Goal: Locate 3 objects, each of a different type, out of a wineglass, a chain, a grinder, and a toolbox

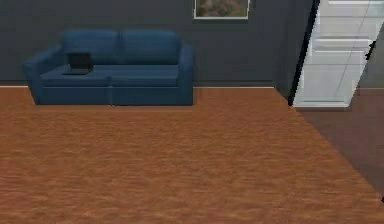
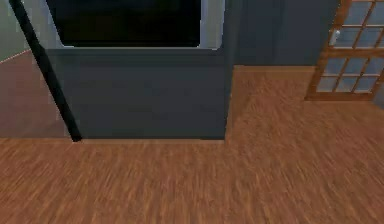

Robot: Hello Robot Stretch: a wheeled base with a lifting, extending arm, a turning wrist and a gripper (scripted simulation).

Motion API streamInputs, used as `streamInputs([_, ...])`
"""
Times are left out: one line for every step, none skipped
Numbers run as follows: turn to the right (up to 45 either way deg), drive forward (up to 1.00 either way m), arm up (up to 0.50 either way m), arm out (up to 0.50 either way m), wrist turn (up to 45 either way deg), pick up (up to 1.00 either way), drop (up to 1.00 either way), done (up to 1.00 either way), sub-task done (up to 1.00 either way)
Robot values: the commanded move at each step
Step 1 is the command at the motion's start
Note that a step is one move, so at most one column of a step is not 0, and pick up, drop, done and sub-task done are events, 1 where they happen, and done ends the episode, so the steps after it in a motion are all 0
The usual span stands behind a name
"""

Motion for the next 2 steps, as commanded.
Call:
streamInputs([-39.0,0.00,0.00,0.00,0.0,0.00,0.00,0.00,0.00])
streamInputs([0.0,0.30,0.00,0.00,0.0,0.00,0.00,0.00,0.00])
